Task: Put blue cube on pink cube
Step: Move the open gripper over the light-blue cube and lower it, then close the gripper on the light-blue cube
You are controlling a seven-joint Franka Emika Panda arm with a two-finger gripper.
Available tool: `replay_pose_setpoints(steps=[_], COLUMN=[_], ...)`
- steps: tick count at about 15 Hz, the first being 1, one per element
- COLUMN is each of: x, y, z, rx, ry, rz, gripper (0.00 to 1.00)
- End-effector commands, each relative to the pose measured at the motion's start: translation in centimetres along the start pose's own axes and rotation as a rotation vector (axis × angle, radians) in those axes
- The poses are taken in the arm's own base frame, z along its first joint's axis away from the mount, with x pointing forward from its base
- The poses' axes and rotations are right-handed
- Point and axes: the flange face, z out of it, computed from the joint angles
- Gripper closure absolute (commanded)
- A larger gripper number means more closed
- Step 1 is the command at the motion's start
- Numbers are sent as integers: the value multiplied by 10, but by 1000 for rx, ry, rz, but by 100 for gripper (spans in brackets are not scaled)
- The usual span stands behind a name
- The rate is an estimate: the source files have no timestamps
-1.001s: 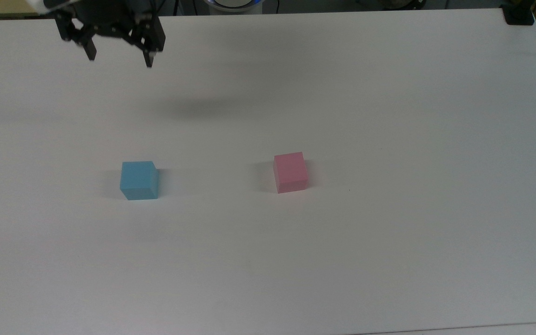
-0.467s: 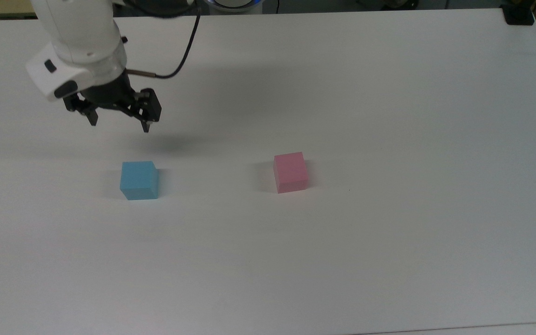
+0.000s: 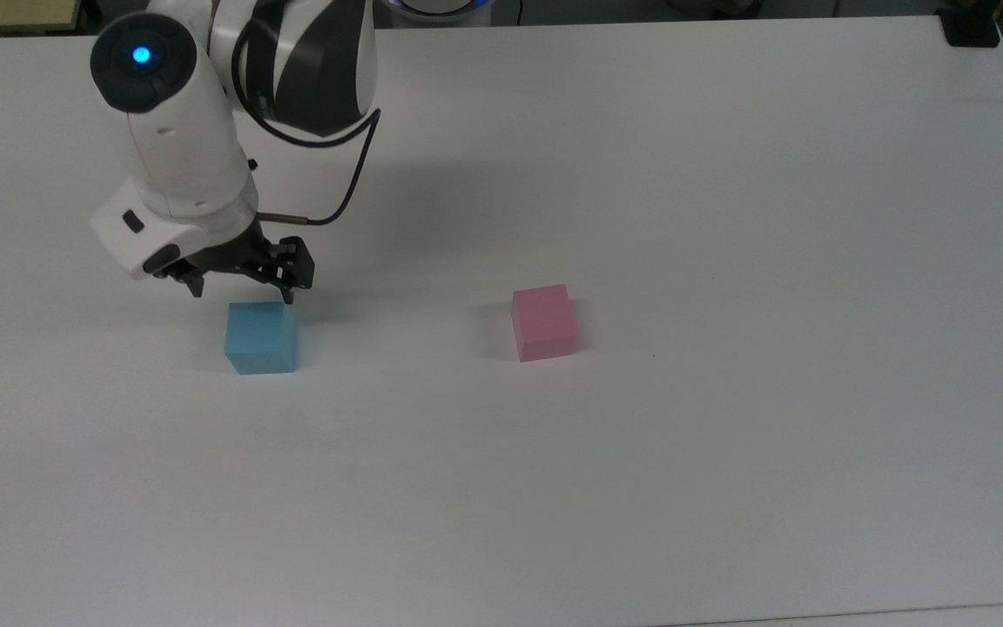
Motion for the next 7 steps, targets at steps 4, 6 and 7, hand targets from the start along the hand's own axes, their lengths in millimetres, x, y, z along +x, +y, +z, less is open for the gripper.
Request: replay_pose_setpoints(steps=[4,6,7], x=[11,12,12], y=[-4,-6,-5], z=[41,43,44], rx=[-26,-23,-23], ry=[17,24,33], rz=[-72,-75,-74], gripper=[0,21,46])
